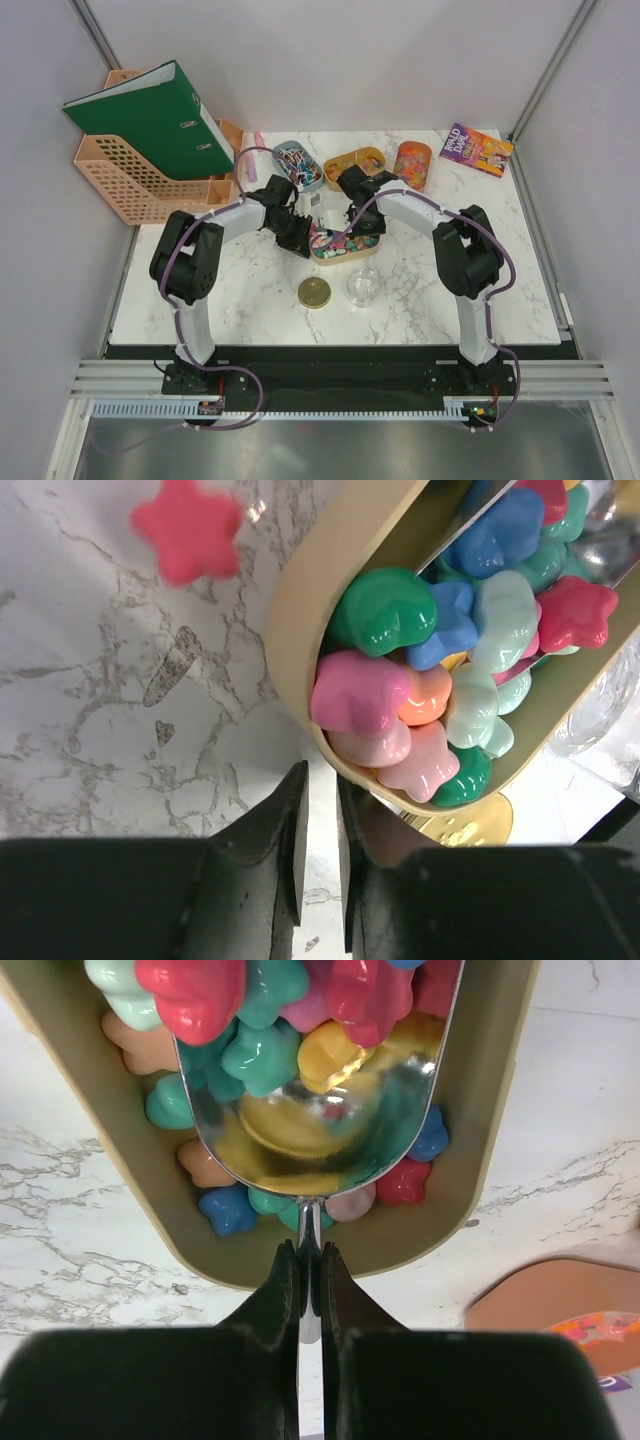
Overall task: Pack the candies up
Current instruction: Scoop the fake candies from the storage box.
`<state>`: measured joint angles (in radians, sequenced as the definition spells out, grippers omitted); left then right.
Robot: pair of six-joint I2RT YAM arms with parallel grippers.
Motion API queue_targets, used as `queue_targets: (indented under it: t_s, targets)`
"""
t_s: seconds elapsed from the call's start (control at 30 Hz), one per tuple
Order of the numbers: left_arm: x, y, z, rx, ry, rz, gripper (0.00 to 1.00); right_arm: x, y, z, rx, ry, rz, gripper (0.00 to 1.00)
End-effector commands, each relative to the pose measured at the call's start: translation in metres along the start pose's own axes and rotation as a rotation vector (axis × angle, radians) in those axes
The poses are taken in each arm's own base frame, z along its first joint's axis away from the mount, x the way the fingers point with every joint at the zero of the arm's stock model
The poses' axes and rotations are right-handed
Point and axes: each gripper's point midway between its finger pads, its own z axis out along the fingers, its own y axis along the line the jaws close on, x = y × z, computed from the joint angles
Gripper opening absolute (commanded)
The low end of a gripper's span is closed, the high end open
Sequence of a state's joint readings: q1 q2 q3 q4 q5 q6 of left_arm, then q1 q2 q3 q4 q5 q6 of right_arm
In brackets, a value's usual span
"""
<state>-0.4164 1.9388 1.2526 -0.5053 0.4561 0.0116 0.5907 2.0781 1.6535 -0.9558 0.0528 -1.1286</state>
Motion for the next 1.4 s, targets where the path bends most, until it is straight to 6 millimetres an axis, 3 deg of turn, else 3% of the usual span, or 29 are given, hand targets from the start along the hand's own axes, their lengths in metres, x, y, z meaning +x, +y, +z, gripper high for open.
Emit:
queue_targets:
  t_s: [0.0,0.23,0.43,0.57,0.7,0.9,1.03,1.07,1.13,1.37]
  targets:
    - [-0.035,-0.009,-0.004,0.017,-0.096,0.103,0.25,0.006,0.011,0.0,-0.034,-0.036,-0.003,0.0]
    - [-0.031,-0.008,-0.02,-0.016,-0.104,0.146,0.41,0.009,0.006,-0.019,0.027,-0.11,0.009,0.0]
    - [-0.041,-0.016,-0.055,-0.035,-0.162,0.242,0.52,-0.002,0.006,-0.039,0.093,-0.252,0.012,0.0]
    - [-0.049,-0.018,-0.076,-0.055,-0.198,0.287,0.53,-0.003,0.0,-0.052,0.149,-0.331,0.031,0.0]
    - [-0.06,-0.014,-0.091,-0.086,-0.217,0.306,0.53,0.0,0.003,-0.052,0.153,-0.353,0.046,0.0]
    - [-0.075,-0.006,-0.099,-0.116,-0.233,0.304,0.53,0.014,0.003,-0.063,0.181,-0.325,0.049,0.0]
    - [-0.083,0.011,-0.101,-0.206,-0.245,0.287,0.59,0.039,0.016,-0.085,0.165,-0.29,0.02,0.0]
    - [-0.083,0.015,-0.101,-0.23,-0.245,0.281,0.67,0.042,0.021,-0.09,0.156,-0.283,0.0,0.0]
    - [-0.086,0.031,-0.103,-0.319,-0.258,0.261,1.0,0.052,0.032,-0.101,0.147,-0.264,-0.016,0.0]
    - [-0.109,0.056,-0.11,-0.475,-0.325,0.143,1.0,0.069,0.069,-0.115,0.106,-0.208,-0.018,0.0]
